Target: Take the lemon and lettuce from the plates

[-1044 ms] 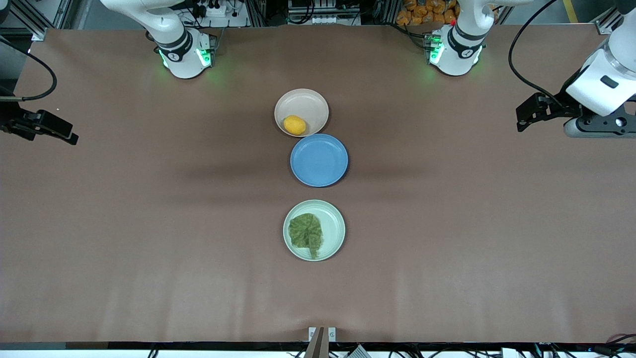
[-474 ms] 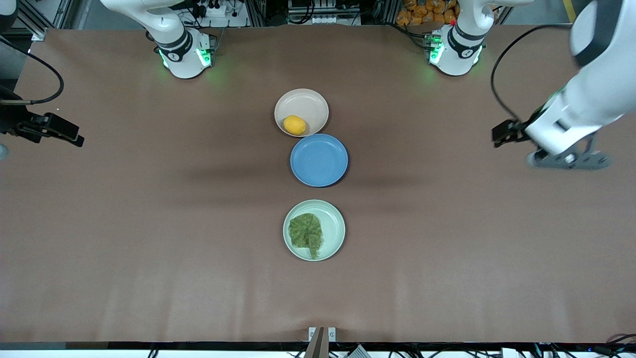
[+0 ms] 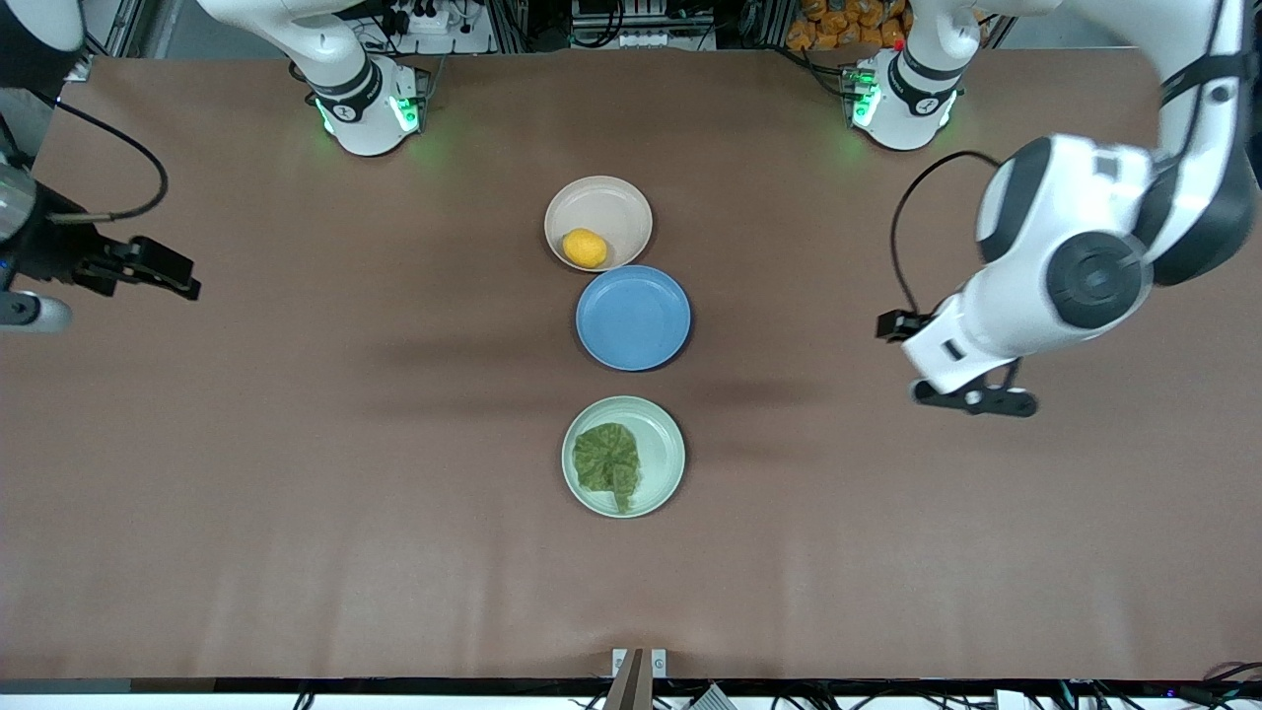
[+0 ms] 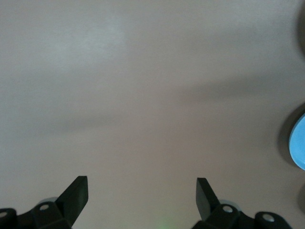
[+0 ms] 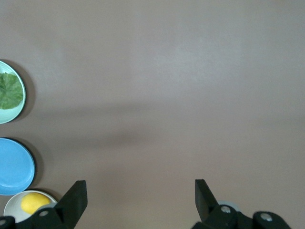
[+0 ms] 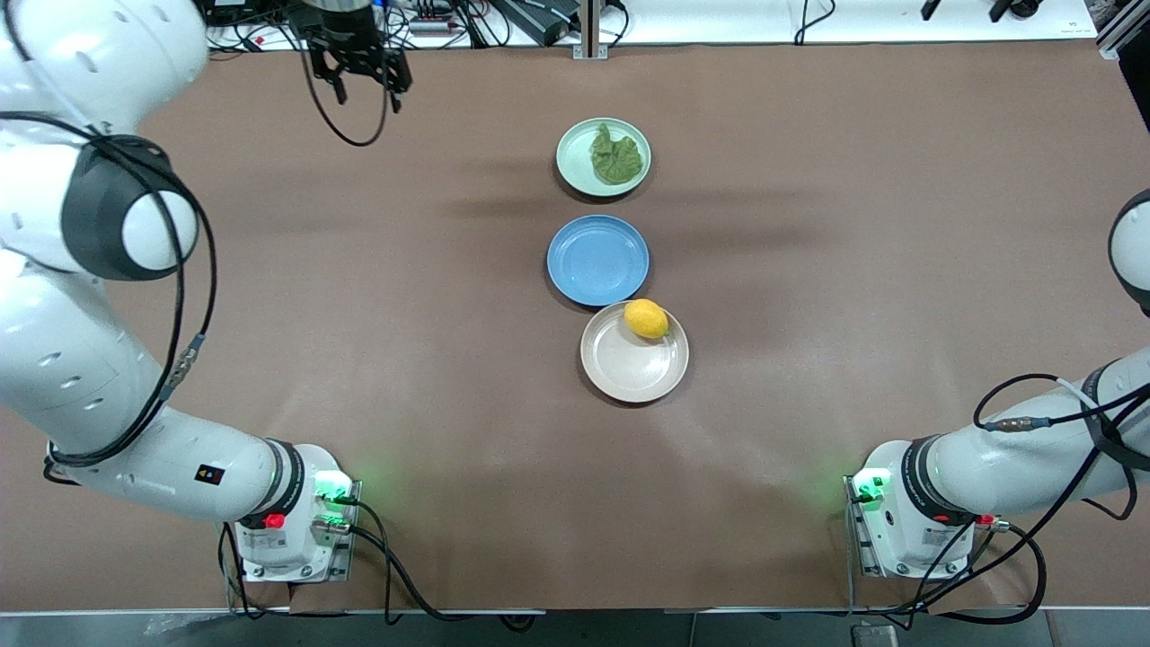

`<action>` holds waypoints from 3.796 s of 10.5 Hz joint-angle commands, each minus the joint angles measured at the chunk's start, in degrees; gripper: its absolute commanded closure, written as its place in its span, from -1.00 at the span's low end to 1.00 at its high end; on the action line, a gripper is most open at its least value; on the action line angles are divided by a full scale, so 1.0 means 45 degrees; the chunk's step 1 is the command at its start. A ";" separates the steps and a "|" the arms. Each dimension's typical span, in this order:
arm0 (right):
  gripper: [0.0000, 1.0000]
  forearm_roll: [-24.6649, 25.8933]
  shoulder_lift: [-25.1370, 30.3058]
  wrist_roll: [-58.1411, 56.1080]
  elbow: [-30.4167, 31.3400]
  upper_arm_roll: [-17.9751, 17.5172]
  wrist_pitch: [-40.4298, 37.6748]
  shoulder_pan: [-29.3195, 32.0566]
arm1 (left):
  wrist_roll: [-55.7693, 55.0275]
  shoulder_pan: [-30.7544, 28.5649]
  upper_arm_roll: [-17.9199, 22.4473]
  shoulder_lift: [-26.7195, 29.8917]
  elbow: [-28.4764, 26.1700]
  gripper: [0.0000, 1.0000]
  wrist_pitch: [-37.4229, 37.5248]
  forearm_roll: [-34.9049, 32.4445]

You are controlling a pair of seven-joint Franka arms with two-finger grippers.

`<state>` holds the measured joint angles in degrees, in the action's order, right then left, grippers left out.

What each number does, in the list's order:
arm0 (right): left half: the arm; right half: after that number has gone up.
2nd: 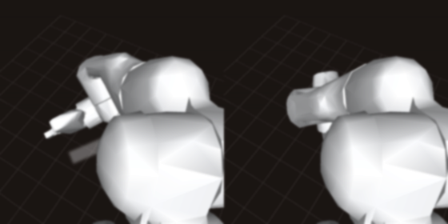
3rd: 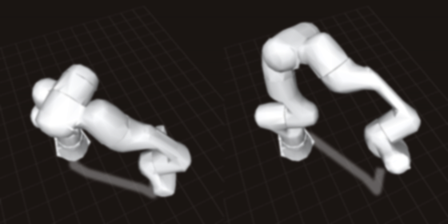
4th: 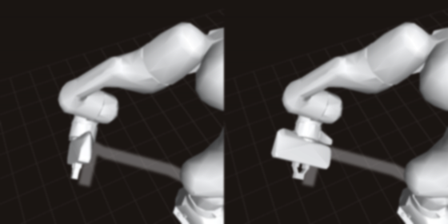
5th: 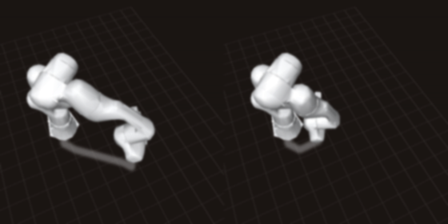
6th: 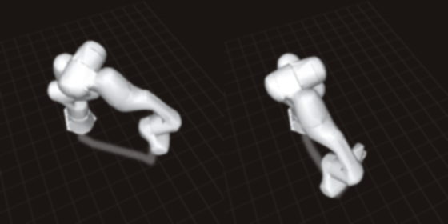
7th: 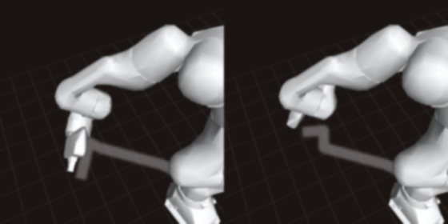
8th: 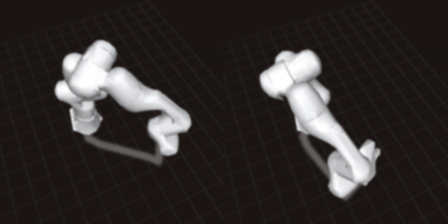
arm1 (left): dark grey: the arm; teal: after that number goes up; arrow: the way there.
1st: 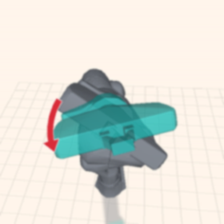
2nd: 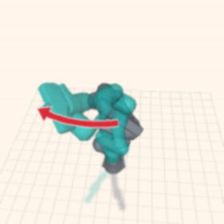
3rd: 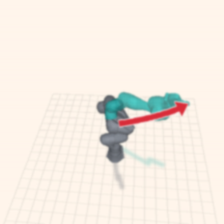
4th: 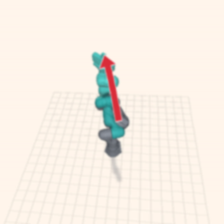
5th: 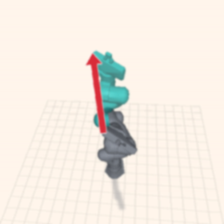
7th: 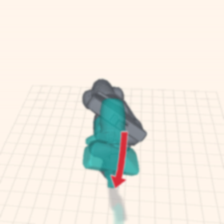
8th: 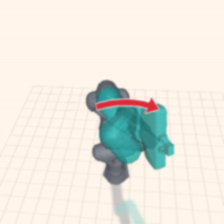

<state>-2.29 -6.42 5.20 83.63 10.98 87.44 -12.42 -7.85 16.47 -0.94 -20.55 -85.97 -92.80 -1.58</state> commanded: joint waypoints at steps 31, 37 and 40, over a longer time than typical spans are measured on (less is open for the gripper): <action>-1.00 -0.1562 -0.3161 0.7517 0.8837 0.0002 1.1644 -1.1870 | -1.1614 0.6203 0.0793 -0.7932 0.0667 -1.00 -1.7383 0.0350; -1.00 -0.0451 -0.3592 0.7497 0.8818 0.0041 1.1625 -1.2026 | -1.1634 0.6497 0.1048 -0.8618 0.1389 -1.00 -1.7991 0.0370; -0.89 -0.0370 -0.3807 0.7517 0.8818 0.0060 1.1644 -1.2221 | -1.1614 0.6497 0.1514 -0.8481 0.1390 -1.00 -1.7991 0.0350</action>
<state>-5.19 -23.02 37.90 123.19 10.80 139.32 -66.29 -59.01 44.64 2.84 -57.40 -81.55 -172.97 -0.83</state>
